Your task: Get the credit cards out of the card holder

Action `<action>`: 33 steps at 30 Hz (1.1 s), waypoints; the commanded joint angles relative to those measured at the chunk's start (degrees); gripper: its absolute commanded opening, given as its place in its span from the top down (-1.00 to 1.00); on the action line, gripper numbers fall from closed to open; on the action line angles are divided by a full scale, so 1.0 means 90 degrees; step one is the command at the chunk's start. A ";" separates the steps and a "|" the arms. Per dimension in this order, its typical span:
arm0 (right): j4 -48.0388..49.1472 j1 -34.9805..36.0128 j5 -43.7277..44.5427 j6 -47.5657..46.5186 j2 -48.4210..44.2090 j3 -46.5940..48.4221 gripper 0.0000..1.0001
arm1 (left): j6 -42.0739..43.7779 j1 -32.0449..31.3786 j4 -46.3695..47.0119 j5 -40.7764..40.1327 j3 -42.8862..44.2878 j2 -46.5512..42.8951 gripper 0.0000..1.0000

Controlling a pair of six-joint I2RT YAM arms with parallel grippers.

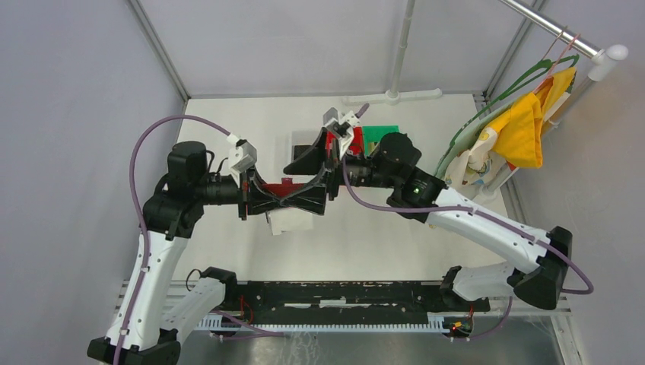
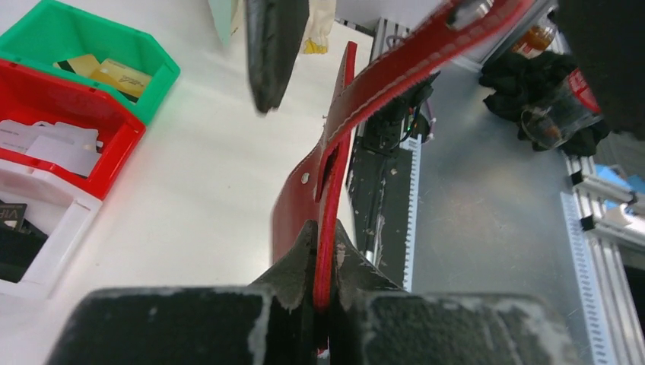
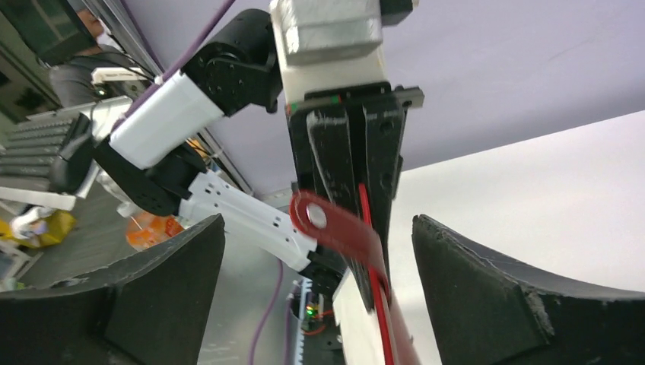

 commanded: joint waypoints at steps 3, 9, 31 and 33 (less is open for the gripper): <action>-0.0176 -0.0450 0.0251 -0.1290 -0.1369 -0.0870 -0.96 | -0.2035 -0.0011 0.1395 0.0278 0.0359 -0.0182 0.96; 0.0116 -0.0513 0.0818 -0.2773 -0.3067 -0.2721 -0.96 | -0.3922 -0.0016 0.2757 0.0737 0.0535 0.0088 0.96; 0.2467 -0.0511 -0.0087 -0.2153 -0.2307 -0.3401 -0.96 | -0.5382 -0.0021 0.4131 0.0802 0.0653 -0.0001 0.96; 0.2645 -0.0502 -0.0320 -0.2064 -0.2243 -0.3369 -0.96 | -0.5284 -0.0025 0.4134 0.0791 0.0669 -0.0048 0.96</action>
